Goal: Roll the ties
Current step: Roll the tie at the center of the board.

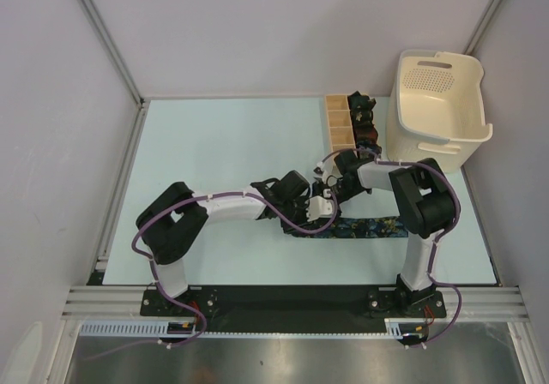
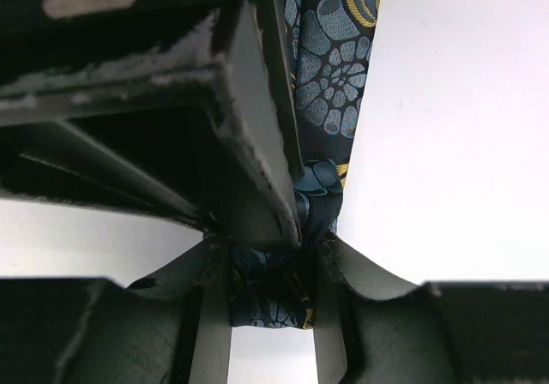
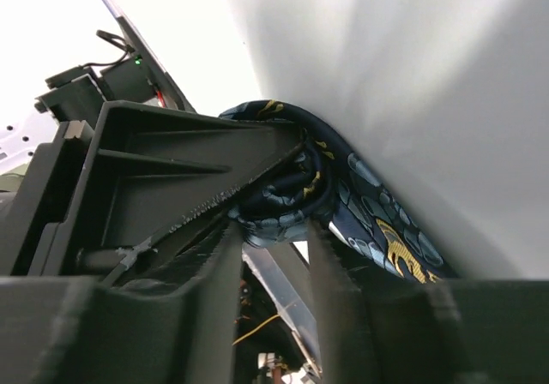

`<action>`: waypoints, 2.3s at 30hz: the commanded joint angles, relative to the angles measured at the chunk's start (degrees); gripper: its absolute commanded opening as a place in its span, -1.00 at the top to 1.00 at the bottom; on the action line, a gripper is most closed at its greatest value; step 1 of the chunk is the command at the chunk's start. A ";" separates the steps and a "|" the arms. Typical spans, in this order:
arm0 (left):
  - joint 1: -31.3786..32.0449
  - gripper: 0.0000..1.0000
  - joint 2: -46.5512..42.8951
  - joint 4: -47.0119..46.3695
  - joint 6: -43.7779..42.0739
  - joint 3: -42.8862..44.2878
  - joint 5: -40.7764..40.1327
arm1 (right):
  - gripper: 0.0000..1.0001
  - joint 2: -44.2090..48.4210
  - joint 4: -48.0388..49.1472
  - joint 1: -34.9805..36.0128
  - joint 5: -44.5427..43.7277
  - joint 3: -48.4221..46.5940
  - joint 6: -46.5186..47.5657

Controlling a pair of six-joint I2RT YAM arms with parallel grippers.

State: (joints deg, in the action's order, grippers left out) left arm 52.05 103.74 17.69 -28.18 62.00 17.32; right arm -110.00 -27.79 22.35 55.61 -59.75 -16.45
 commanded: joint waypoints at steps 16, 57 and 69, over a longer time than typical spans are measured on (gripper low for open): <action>-4.06 -0.59 -7.85 -0.55 1.73 -3.72 6.23 | 1.00 -3.64 -6.48 -3.01 -8.41 0.51 7.74; -0.20 0.44 -1.88 3.75 -5.13 -1.97 2.54 | 0.28 0.56 -5.43 -3.27 -1.30 -3.45 3.00; -0.20 0.42 -0.30 4.37 -4.77 -0.74 2.01 | 0.18 4.09 1.94 1.03 2.75 2.26 -1.83</action>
State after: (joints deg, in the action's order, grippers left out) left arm 52.05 102.39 18.81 -33.36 60.31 20.27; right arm -107.15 -29.87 21.32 56.75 -58.89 -15.79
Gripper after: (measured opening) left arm 0.439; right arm 0.401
